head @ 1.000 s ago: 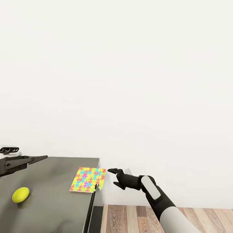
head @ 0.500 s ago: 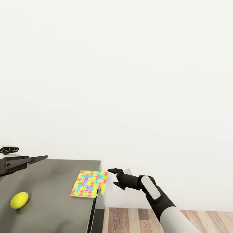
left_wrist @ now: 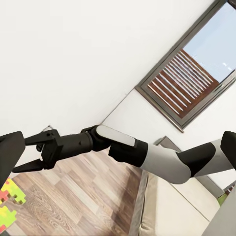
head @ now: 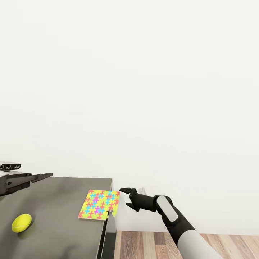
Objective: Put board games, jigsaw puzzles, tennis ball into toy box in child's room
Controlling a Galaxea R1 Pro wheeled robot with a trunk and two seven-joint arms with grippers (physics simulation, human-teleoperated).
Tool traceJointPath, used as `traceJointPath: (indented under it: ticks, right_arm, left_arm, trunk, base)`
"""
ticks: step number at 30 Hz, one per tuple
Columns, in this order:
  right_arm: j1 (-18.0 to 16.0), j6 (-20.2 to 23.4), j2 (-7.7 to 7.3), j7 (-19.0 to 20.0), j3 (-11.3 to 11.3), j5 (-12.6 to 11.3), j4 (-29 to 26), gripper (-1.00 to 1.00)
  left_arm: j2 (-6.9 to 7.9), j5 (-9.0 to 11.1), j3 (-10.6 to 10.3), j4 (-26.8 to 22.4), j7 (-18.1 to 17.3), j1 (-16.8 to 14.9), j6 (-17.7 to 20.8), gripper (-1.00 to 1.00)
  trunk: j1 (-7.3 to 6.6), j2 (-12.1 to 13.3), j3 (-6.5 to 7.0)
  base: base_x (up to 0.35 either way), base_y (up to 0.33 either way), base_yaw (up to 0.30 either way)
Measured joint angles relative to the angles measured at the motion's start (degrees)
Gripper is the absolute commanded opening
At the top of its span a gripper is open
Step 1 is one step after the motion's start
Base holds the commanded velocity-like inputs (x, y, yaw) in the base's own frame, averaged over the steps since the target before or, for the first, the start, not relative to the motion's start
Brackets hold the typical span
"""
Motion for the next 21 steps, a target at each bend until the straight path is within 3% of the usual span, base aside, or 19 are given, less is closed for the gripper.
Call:
traceJointPath:
  ticks: [16,21]
  right_arm:
    - [-0.08,0.60,0.20,-0.53,0.10,0.13,0.16,1.00]
    - [-0.07,0.58,0.29,-0.53,0.11,0.16,0.16,1.00]
  left_arm:
    - [-0.07,-0.04,-0.03,0.00,0.00,0.00,0.00,1.00]
    - [-0.07,-0.03,-0.03,0.00,0.00,0.00,0.00,1.00]
  trunk:
    - [0.00,0.00,0.00]
    - [1.09,-1.99,-0.89]
  base:
    - [0.000,0.000,0.000]
    - [0.000,0.000,0.000]
